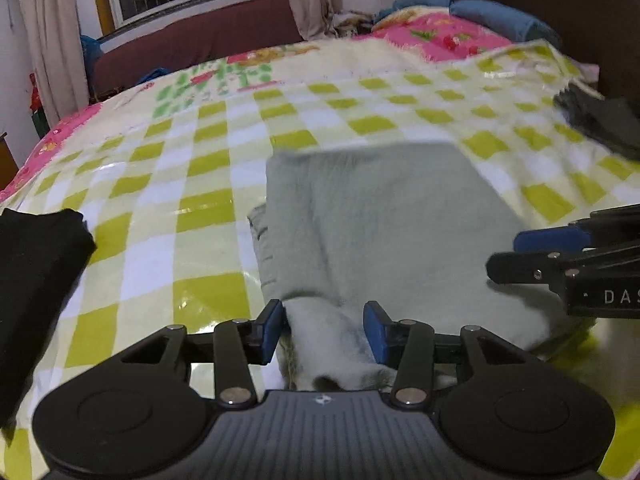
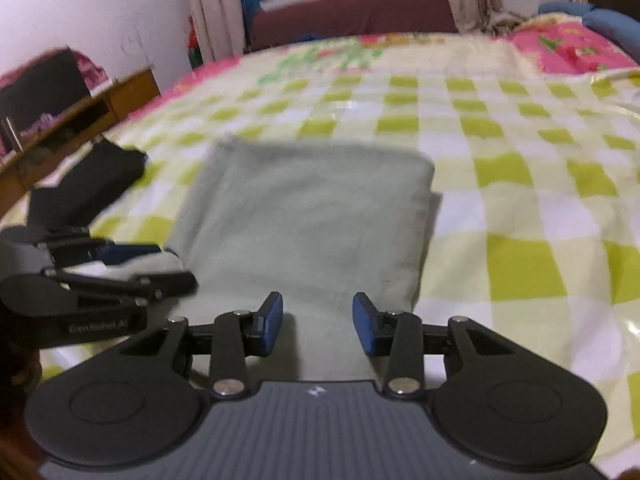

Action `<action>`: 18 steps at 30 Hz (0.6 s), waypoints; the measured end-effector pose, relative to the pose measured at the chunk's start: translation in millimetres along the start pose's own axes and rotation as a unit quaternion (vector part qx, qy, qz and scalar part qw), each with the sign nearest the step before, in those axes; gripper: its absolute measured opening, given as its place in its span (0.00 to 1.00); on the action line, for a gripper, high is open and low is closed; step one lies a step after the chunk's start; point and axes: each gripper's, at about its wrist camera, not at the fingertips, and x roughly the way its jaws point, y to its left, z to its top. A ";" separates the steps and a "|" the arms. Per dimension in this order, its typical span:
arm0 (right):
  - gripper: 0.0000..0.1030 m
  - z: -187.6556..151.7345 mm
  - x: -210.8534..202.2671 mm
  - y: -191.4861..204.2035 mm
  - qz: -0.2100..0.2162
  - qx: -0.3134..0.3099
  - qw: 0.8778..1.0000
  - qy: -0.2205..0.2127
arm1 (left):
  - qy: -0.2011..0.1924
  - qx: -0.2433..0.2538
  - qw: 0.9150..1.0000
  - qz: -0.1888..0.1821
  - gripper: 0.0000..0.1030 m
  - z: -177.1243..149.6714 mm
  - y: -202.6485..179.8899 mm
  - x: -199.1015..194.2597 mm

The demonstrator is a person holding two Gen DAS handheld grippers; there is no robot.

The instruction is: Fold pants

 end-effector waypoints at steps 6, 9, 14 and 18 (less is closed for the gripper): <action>0.41 -7.9 20.0 -5.1 -0.017 -0.004 0.999 0.031 | 0.022 -0.005 1.000 0.008 0.60 -4.7 -1.2 14.2; 0.41 -8.2 7.4 -5.5 -0.012 -0.003 1.000 0.008 | 0.018 -0.010 1.000 0.013 0.60 -4.5 -1.7 4.4; 0.43 -3.7 -12.2 -2.2 0.001 0.009 1.000 -0.020 | 0.009 -0.011 1.000 0.021 0.59 1.2 -6.6 -14.5; 0.43 -9.4 -19.1 4.0 0.015 0.021 1.000 -0.001 | 0.021 -0.032 0.999 0.031 0.59 -1.0 -15.2 -21.4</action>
